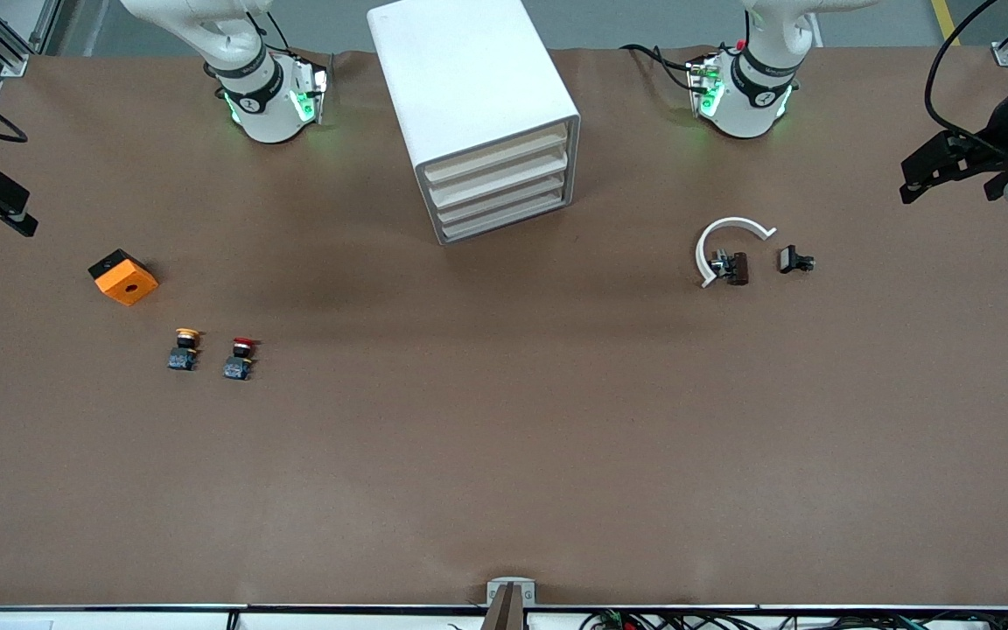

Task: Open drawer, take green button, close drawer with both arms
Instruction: 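Move the left gripper from the white clip toward the white cabinet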

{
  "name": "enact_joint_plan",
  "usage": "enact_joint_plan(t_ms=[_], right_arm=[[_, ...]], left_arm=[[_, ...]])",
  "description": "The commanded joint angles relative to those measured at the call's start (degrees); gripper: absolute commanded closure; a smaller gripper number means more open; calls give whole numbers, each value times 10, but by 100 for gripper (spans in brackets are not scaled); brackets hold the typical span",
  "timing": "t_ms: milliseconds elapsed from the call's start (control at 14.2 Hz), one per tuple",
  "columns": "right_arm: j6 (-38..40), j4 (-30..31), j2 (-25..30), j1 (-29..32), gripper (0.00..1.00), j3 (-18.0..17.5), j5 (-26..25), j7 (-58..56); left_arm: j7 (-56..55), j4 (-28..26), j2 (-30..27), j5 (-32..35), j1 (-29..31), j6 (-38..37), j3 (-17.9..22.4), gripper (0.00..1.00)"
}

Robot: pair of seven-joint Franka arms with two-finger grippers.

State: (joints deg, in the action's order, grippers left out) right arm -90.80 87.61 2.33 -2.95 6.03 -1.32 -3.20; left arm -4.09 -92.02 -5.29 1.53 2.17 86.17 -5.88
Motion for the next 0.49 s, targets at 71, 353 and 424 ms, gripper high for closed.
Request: enact_joint_plan(t_ms=[71, 353, 424], right_arm=[[12, -18, -9, 0, 0, 0, -3, 8], [12, -18, -9, 0, 0, 0, -3, 8], [12, -18, -9, 0, 0, 0, -3, 8]], left_arm=[[1, 14, 5, 12, 1, -10, -2, 0], [1, 27, 40, 11, -3, -10, -4, 0], [0, 26, 48, 9, -3, -9, -5, 0]])
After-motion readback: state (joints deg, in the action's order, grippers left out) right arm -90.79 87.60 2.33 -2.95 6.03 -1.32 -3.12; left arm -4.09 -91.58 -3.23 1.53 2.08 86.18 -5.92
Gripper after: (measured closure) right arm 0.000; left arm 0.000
